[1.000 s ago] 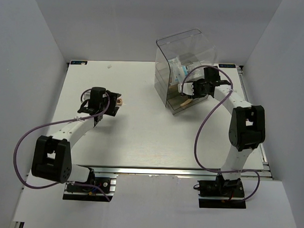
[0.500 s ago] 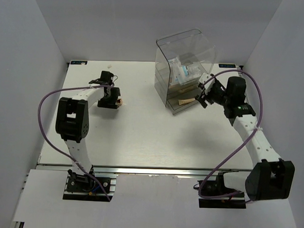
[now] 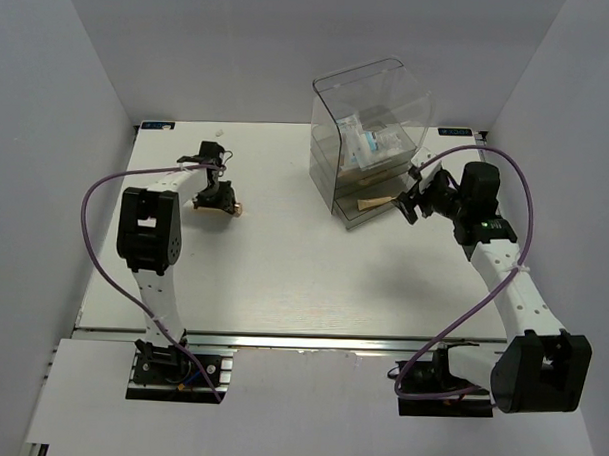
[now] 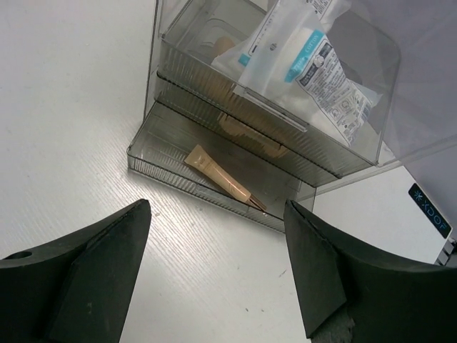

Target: Organize the makeup

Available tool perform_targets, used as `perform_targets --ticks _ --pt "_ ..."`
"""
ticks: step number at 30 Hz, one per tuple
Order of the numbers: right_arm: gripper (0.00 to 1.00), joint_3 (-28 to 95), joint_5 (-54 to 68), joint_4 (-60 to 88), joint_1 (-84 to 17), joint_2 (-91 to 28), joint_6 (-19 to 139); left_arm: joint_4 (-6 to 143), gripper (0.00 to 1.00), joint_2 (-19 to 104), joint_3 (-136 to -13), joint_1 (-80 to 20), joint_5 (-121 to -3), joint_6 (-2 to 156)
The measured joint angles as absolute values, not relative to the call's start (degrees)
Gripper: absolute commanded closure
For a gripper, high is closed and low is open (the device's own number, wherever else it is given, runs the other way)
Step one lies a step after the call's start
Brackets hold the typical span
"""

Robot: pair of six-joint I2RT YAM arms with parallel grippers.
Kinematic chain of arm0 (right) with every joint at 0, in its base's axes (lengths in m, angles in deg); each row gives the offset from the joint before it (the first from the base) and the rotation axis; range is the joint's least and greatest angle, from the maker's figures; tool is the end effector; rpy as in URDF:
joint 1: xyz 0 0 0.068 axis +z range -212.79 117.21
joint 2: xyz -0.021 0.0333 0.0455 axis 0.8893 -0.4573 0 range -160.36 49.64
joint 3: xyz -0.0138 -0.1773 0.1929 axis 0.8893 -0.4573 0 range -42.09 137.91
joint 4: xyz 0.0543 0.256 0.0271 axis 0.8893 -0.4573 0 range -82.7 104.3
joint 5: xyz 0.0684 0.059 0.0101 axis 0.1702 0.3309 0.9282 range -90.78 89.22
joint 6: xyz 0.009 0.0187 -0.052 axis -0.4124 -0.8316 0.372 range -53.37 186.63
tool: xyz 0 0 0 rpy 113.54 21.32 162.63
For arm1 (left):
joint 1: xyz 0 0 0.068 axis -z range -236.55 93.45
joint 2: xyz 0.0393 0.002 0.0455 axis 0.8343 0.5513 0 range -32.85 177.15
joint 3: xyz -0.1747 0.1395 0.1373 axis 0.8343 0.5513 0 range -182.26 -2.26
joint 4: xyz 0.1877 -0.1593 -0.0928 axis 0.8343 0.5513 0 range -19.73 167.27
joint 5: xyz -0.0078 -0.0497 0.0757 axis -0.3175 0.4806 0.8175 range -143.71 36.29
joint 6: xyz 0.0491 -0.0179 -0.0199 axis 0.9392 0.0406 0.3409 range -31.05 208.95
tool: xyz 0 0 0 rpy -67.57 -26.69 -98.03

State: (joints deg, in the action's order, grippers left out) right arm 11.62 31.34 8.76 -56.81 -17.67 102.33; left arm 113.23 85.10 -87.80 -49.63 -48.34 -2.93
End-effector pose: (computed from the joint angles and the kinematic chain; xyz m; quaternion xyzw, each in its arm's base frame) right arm 0.2734 0.0493 0.3124 -0.4284 0.6747 0.0749 0.5963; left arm 0.4050 -0.0456 0.1468 -0.6735 0.7266 -0.0664 0.1180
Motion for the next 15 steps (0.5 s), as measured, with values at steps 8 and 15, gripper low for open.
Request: perform_targets --ticks 8,15 --pt "0.19 11.6 32.5 13.7 -62.4 -16.4 94.2 101.0 1.00 70.8 -73.7 -46.9 -50.3 17.7" --pt "0.16 11.6 32.6 18.4 -67.5 -17.1 87.3 68.7 1.00 41.6 -53.7 -30.2 -60.4 41.6"
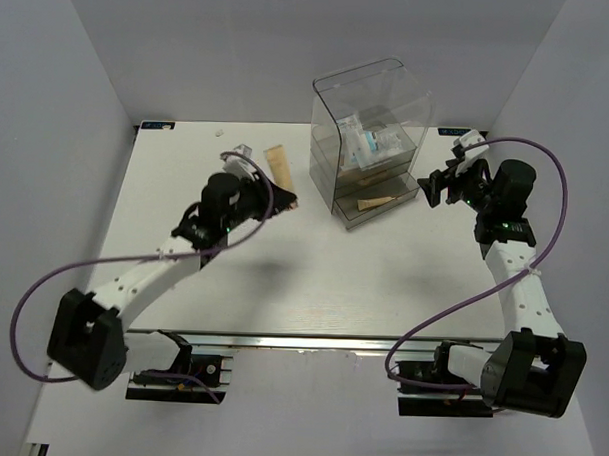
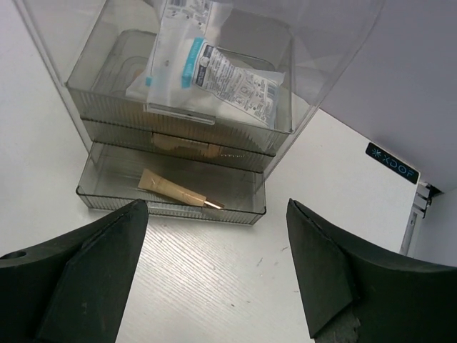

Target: Organize the makeup

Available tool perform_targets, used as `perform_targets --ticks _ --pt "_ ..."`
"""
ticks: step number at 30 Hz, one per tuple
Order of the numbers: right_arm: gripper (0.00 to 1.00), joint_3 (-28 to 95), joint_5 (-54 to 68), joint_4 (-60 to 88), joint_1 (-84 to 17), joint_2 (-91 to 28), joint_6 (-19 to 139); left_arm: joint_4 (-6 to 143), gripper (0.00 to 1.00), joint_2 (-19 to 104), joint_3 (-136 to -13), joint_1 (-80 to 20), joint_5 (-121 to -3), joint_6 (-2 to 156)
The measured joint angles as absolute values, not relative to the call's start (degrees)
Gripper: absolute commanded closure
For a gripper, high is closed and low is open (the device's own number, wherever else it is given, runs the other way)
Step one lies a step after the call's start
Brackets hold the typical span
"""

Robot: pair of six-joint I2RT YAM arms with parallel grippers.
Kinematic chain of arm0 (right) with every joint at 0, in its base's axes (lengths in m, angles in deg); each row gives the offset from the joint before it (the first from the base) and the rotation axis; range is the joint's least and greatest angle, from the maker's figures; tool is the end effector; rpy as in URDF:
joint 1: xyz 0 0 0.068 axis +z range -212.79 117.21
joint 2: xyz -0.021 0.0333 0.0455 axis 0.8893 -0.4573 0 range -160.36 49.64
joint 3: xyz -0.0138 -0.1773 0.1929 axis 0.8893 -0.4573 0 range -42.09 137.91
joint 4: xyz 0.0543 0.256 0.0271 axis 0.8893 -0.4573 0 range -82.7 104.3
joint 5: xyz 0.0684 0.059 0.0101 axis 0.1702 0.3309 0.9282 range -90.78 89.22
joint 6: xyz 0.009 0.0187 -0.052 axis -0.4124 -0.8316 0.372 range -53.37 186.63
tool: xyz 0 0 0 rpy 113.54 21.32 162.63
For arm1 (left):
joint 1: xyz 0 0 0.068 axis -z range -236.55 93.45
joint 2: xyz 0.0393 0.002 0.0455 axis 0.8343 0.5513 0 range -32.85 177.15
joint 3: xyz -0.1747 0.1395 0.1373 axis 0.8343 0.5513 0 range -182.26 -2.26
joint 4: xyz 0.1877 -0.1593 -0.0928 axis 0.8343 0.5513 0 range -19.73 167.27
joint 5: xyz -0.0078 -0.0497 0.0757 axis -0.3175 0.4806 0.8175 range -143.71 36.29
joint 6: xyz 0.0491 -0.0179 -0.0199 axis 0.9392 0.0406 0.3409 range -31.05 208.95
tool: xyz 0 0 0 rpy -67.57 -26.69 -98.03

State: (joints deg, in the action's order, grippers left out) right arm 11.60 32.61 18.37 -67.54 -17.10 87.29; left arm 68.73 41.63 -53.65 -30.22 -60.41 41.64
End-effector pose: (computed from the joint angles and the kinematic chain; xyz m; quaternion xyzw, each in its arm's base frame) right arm 0.2796 -0.0019 0.3323 -0.2856 0.6954 0.0761 0.6550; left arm 0.2733 -0.1404 0.2747 -0.1180 0.8176 -0.3752 0.4206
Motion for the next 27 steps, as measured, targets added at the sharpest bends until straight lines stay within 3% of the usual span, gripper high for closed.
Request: perform_targets --ticks 4,7,14,25,27 --pt "0.16 11.6 32.4 20.7 -68.9 -17.8 83.3 59.0 1.00 33.4 -46.8 -18.6 -64.3 57.7" --pt "0.17 11.6 32.5 22.0 -70.2 -18.1 80.9 61.3 1.00 36.3 -49.4 -12.8 -64.6 69.5" --pt "0.18 11.6 32.7 23.5 -74.2 -18.3 75.8 72.0 1.00 56.6 -66.1 -3.5 -62.3 91.3" --pt "0.18 11.6 34.9 23.6 -80.4 -17.2 71.8 81.4 1.00 88.0 -97.3 -2.9 -47.6 107.0" --pt "0.18 11.5 35.4 23.6 -80.5 -16.7 71.5 79.9 0.90 90.2 -99.0 -2.9 -43.2 108.8"
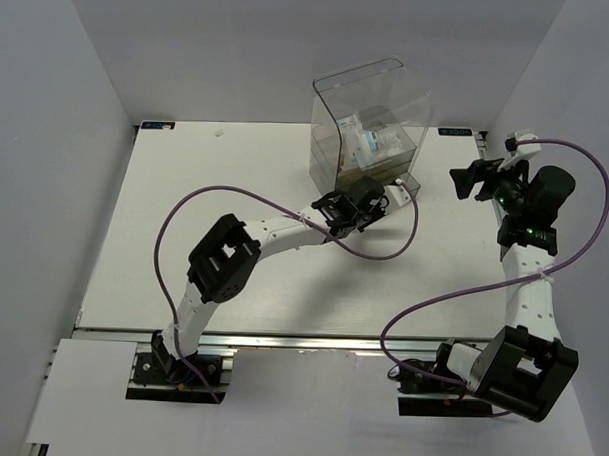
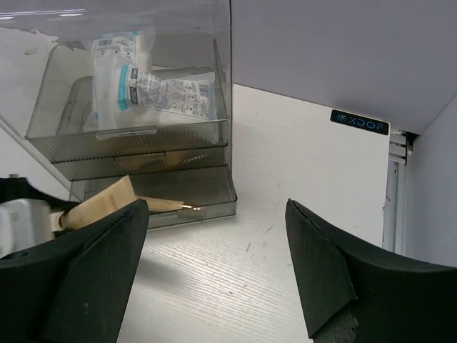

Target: Organize the makeup

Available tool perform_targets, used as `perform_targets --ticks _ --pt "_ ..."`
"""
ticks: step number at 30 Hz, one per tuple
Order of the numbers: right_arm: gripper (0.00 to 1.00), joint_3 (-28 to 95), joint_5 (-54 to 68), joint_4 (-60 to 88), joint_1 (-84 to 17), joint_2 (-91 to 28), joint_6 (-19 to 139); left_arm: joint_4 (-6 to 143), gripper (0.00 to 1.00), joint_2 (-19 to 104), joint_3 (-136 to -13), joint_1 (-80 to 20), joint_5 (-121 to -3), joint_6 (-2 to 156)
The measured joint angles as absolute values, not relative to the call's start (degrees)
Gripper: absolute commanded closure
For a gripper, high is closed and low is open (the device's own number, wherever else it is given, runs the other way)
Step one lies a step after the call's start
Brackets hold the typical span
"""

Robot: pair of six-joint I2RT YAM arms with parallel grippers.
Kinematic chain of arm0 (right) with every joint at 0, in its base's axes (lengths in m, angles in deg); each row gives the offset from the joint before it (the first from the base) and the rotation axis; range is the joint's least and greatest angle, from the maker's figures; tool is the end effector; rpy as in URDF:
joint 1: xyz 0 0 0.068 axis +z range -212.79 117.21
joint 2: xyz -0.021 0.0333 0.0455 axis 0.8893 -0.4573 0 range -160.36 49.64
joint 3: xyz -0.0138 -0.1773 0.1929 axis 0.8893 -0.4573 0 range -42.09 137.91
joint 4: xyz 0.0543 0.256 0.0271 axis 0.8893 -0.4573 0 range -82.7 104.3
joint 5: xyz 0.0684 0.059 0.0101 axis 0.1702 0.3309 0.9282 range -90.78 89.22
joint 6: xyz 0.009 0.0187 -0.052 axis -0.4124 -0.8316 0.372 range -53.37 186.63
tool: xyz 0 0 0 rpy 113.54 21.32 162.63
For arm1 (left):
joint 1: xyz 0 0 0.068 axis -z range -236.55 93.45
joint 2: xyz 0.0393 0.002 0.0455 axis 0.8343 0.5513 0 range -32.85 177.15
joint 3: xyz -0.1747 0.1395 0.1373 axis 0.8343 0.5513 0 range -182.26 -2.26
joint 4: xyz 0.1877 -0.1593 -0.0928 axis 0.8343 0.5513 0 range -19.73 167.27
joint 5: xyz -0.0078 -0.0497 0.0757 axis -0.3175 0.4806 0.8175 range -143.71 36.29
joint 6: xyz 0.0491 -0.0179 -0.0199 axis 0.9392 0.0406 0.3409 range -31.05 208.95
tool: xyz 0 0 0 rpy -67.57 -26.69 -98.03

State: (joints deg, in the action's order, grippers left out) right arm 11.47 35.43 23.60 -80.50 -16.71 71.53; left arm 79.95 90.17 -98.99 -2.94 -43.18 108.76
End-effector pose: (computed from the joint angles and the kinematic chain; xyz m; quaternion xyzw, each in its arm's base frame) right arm 0.2711 -0.0626 0.3429 -0.1344 0.7117 0.0942 0.6831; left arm 0.3001 -0.3954 0.2046 0.4968 0.7361 -0.0533 0.4566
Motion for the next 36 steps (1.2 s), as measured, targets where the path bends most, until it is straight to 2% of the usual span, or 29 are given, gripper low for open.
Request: perform_targets --ticks 2,4,5,8,10,13,16,17,18,19,20,21,22,23,25,29,33,36 --pt "0.18 11.4 35.8 23.6 -80.6 -16.4 71.4 78.5 0.90 91.7 -99.7 -3.0 -38.5 110.8" --pt "0.18 11.4 36.0 23.6 -80.7 -16.4 71.3 76.9 0.80 92.9 -100.0 -3.0 -34.2 112.6" --pt "0.18 11.4 36.1 23.6 -80.8 -16.4 71.3 76.1 0.71 93.4 -100.0 -3.0 -32.1 113.3" --pt "0.18 11.3 36.6 23.5 -81.0 -16.4 71.2 74.0 0.53 94.5 -100.0 -3.1 -27.8 114.8" --pt "0.18 11.3 37.0 23.5 -81.1 -16.4 71.1 72.8 0.33 95.0 -100.0 -3.2 -25.9 115.3" --pt "0.18 11.3 37.7 23.5 -81.2 -16.4 71.0 71.6 0.25 95.2 -100.4 -3.2 -24.5 114.7" --pt "0.17 11.0 39.0 23.5 -81.2 -16.4 71.1 71.8 0.24 95.2 -101.8 -3.0 -24.3 113.8" --pt "0.17 10.8 39.5 23.4 -81.2 -16.4 71.1 71.8 0.27 95.2 -102.9 -2.9 -24.3 113.4" --pt "0.17 10.6 39.9 23.4 -81.2 -16.4 71.2 71.8 0.34 95.2 -104.1 -2.9 -24.2 112.9" --pt "0.19 10.5 40.5 23.3 -81.2 -16.4 71.3 71.7 0.46 95.2 -105.5 -3.0 -24.1 112.3" --pt "0.21 10.5 41.1 23.1 -81.2 -16.4 71.5 71.8 0.77 95.2 -107.0 -3.0 -24.1 111.7" --pt "0.30 10.5 42.0 23.0 -81.2 -16.4 71.9 71.9 0.91 95.0 -108.3 -3.0 -24.0 110.5" --pt "0.41 10.5 43.1 22.9 -81.2 -16.4 72.4 72.1 1.00 94.7 -109.3 -3.0 -23.8 109.9" --pt "0.75 10.5 43.9 22.7 -81.1 -16.4 73.1 72.4 1.00 94.0 -109.8 -3.0 -23.7 108.3" --pt "1.00 10.0 46.3 22.0 -80.8 -16.5 75.2 73.3 1.00 91.0 -108.4 -3.1 -23.2 104.8" --pt "1.00 9.6 47.1 14.2 -75.4 -19.0 84.9 73.0 1.00 78.3 -96.2 -3.6 -22.9 96.0" --pt "1.00 8.1 43.4 6.0 -65.5 -23.2 95.4 72.6 1.00 61.7 -80.6 -5.3 -22.6 84.5" --pt "1.00 7.5 39.5 3.3 -61.8 -26.4 99.7 72.6 1.00 51.5 -70.7 -8.3 -21.1 76.2"
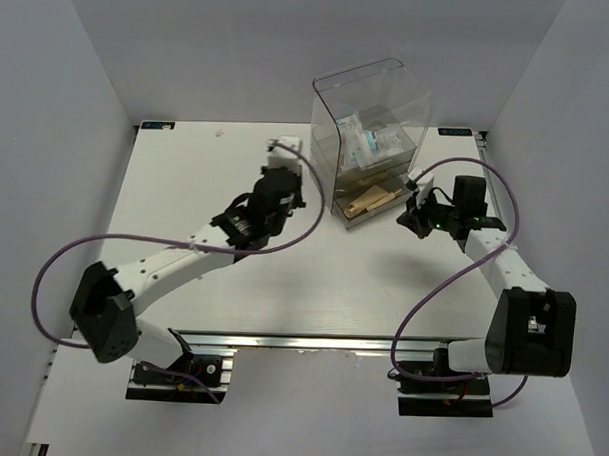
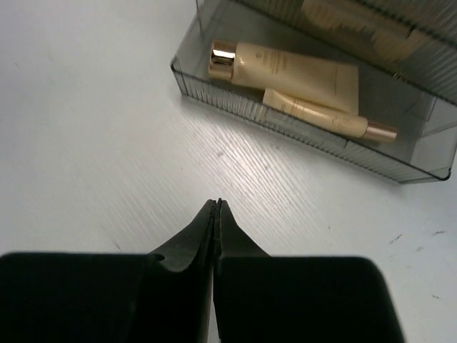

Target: Organize the makeup

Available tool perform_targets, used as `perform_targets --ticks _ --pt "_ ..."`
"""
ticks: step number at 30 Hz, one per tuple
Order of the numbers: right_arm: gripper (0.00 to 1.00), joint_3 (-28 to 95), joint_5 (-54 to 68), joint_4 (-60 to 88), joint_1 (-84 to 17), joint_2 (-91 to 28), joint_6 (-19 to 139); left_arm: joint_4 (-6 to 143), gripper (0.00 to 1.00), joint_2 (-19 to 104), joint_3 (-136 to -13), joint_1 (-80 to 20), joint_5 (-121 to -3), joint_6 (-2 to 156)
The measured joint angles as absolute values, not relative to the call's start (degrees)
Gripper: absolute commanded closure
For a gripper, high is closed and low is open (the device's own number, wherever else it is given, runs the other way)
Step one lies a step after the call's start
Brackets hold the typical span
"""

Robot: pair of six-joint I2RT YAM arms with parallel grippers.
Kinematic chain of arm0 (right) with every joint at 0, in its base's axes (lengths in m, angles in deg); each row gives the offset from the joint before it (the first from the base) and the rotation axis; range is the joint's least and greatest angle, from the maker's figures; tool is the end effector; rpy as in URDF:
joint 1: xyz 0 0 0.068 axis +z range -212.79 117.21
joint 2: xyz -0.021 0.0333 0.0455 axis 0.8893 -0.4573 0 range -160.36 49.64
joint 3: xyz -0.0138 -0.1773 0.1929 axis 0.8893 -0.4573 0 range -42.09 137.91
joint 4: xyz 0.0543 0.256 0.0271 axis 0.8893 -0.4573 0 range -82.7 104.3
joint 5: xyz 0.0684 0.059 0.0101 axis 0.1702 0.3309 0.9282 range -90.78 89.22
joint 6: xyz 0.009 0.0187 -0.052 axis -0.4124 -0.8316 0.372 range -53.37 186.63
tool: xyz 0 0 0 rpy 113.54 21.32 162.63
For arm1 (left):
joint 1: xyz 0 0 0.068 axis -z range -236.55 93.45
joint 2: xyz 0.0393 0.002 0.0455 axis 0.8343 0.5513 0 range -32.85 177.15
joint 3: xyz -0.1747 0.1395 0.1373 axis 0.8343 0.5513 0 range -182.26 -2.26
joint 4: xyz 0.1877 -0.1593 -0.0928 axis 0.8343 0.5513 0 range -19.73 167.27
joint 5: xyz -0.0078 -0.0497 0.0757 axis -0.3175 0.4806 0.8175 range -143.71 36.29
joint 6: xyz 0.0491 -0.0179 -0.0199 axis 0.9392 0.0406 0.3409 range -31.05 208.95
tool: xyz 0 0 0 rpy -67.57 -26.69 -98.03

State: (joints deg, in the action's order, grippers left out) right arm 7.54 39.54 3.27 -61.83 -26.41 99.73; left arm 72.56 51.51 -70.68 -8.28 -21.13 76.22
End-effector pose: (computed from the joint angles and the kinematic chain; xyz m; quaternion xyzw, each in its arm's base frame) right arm 0.2883 0.0298 0.2403 -0.3924 0.7602 0.1818 0.4849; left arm 0.2484 -0.2474 0.3221 0.0807 0.7907 -0.0898 0.6001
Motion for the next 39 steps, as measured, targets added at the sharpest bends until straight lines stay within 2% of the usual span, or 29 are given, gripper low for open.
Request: perform_targets --ticks 3,4,6,7,8,10,11,13,15,16,19,27,32,35,36,37,39 --pt "1.00 8.9 35.4 1.4 -59.8 -31.1 106.4 73.2 0.95 44.5 -62.4 -10.8 -18.8 69.2" --pt "1.00 9.8 33.7 0.8 -59.1 -33.1 109.2 73.5 0.91 42.9 -60.1 -11.0 -18.1 67.0" --pt "0.97 11.5 30.7 0.0 -57.6 -37.2 114.9 74.0 0.78 40.1 -56.0 -11.0 -17.1 63.2" --pt "0.97 12.5 29.3 -0.2 -56.7 -39.5 117.7 74.6 0.61 38.8 -54.0 -11.0 -16.6 61.1" --pt "0.96 13.6 27.8 -0.6 -55.8 -41.9 120.2 75.2 0.53 37.4 -52.1 -11.0 -16.1 58.7" --pt "0.96 15.8 24.7 -0.3 -54.2 -46.4 124.0 76.4 0.41 35.3 -49.8 -11.1 -15.1 55.6" --pt "0.93 16.5 23.6 0.2 -53.6 -48.0 124.9 77.0 0.40 34.1 -48.9 -11.1 -14.5 54.1" --pt "0.90 17.2 20.8 3.5 -52.3 -51.0 126.7 78.1 0.40 31.7 -47.4 -11.4 -13.2 51.3" --pt "0.81 16.4 18.6 8.5 -51.3 -52.1 128.1 79.3 0.40 29.0 -46.3 -11.5 -11.8 48.8" --pt "0.68 15.3 17.5 11.9 -51.0 -52.2 129.0 79.7 0.40 27.7 -45.7 -11.6 -11.2 47.6" --pt "0.46 12.0 15.7 21.1 -50.4 -52.2 132.6 81.0 0.40 23.7 -43.9 -11.7 -9.5 44.0" --pt "0.20 14.7 15.1 28.8 -50.1 -57.6 140.5 84.8 0.39 20.3 -40.6 -11.8 -7.1 38.3" --pt "0.17 18.4 14.2 29.5 -49.8 -60.4 143.6 85.6 0.39 20.3 -40.6 -11.8 -6.4 37.6" --pt "0.24 19.3 14.1 29.3 -49.7 -61.0 144.4 86.0 0.42 20.3 -40.6 -11.8 -6.3 37.4" --pt "0.29 19.3 14.2 29.1 -49.7 -60.9 144.6 86.1 0.46 20.3 -40.6 -11.8 -6.2 37.4" --pt "0.34 19.3 14.5 28.7 -49.7 -60.6 144.8 86.3 0.63 20.3 -40.6 -11.9 -6.1 37.2" --pt "0.45 19.1 15.3 27.1 -49.7 -59.4 144.9 86.4 0.81 20.3 -40.6 -11.9 -6.0 36.7"
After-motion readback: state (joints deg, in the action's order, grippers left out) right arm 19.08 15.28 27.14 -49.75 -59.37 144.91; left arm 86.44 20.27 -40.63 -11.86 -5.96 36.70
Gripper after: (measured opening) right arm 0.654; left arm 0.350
